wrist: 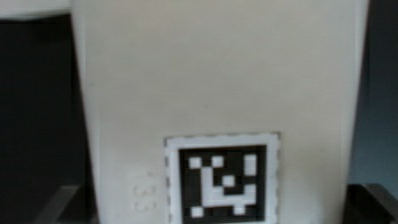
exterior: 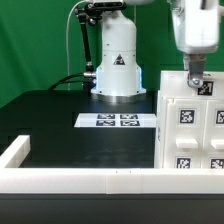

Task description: Assemble cabinet

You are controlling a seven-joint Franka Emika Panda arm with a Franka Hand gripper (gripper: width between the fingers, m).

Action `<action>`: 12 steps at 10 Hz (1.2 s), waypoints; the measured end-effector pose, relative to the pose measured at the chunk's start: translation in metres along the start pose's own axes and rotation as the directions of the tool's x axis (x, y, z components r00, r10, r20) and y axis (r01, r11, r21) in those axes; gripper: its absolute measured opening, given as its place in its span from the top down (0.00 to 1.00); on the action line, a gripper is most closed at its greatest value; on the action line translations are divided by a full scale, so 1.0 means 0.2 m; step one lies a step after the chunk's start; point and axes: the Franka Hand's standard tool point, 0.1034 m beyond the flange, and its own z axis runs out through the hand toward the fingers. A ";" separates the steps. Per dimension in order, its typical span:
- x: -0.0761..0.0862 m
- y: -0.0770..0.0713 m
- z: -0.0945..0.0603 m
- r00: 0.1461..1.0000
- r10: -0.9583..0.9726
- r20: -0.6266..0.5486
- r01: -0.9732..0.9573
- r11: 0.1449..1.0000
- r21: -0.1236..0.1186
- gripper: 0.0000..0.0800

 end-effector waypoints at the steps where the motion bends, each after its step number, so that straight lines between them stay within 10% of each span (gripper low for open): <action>1: 0.00 0.00 -0.01 0.999 0.047 0.009 -0.047 0.999 -0.005 0.30; 4: -0.01 0.01 -0.01 0.996 0.078 0.033 -0.077 0.997 -0.013 0.30; 7: -0.04 0.02 0.00 0.997 0.060 0.051 -0.059 0.998 -0.021 0.01; 12: -0.04 0.03 0.01 0.998 0.047 0.050 -0.046 0.999 -0.023 0.00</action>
Offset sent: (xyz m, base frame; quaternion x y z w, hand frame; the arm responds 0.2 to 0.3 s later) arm 0.0000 0.0000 0.0000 0.0000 0.0000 0.1938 0.9810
